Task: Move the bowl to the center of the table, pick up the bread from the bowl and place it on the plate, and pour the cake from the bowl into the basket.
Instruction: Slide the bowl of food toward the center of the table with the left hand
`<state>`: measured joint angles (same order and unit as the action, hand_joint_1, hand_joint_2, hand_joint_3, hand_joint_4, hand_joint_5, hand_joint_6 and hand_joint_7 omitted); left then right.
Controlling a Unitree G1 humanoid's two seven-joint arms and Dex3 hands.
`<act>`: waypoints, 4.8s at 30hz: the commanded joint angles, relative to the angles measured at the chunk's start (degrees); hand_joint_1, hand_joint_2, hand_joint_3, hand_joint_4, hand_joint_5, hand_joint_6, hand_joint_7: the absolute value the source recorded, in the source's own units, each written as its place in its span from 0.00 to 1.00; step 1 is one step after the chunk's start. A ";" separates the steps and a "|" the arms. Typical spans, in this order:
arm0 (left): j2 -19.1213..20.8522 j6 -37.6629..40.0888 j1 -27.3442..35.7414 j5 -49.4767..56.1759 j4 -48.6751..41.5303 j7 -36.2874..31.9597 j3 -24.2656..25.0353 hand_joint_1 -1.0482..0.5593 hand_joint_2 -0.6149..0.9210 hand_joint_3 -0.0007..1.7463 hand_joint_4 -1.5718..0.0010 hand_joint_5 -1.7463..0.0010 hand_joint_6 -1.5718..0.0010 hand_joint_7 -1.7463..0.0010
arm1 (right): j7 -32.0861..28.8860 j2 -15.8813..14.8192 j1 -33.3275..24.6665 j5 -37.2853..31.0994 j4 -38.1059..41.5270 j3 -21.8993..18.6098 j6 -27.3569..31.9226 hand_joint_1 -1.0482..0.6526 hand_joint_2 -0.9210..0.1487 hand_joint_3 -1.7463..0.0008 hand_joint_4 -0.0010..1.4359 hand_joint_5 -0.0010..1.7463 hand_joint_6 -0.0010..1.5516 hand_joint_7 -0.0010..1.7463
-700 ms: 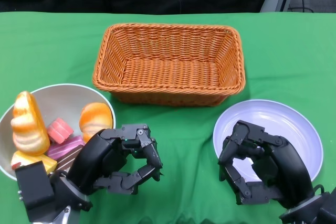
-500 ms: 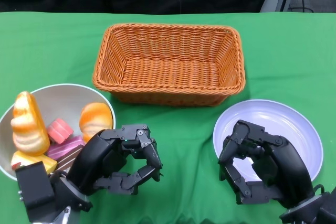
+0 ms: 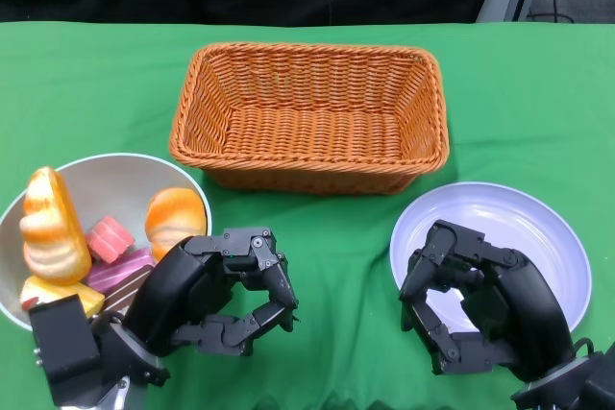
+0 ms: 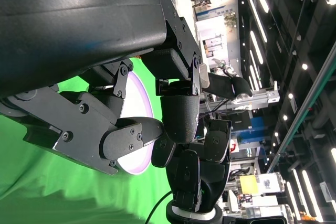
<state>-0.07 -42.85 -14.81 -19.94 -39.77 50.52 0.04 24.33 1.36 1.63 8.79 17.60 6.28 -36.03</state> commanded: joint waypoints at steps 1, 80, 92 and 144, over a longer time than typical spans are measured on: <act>0.60 -0.77 -0.25 0.30 -0.40 0.42 0.42 0.55 0.86 0.42 0.54 0.11 0.50 0.31 | -0.03 -0.31 0.04 0.44 0.01 -0.29 -0.27 0.58 0.45 0.30 0.53 0.97 0.42 0.82; 25.42 -8.47 -17.91 15.62 -27.30 -35.20 20.16 0.22 1.00 0.18 0.66 0.99 0.70 1.00 | -0.01 0.84 0.56 0.56 1.89 -0.62 0.46 0.61 0.46 0.26 0.53 0.98 0.41 0.84; 23.54 0.51 -18.93 16.41 -32.42 -37.55 17.53 0.21 1.00 0.18 0.65 1.00 0.70 1.00 | 0.33 1.06 0.35 0.99 1.98 -0.71 0.28 0.60 0.46 0.26 0.53 0.98 0.41 0.84; 14.18 13.42 -18.24 9.32 -28.66 -32.91 18.92 0.22 1.00 0.16 0.65 0.99 0.71 0.99 | -0.27 1.08 0.91 0.18 3.04 -0.75 -0.14 0.60 0.47 0.26 0.53 0.98 0.42 0.83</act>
<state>14.52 -28.62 -33.88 -10.85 -69.11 16.68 19.40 24.35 2.75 2.18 8.87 20.12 5.90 -35.89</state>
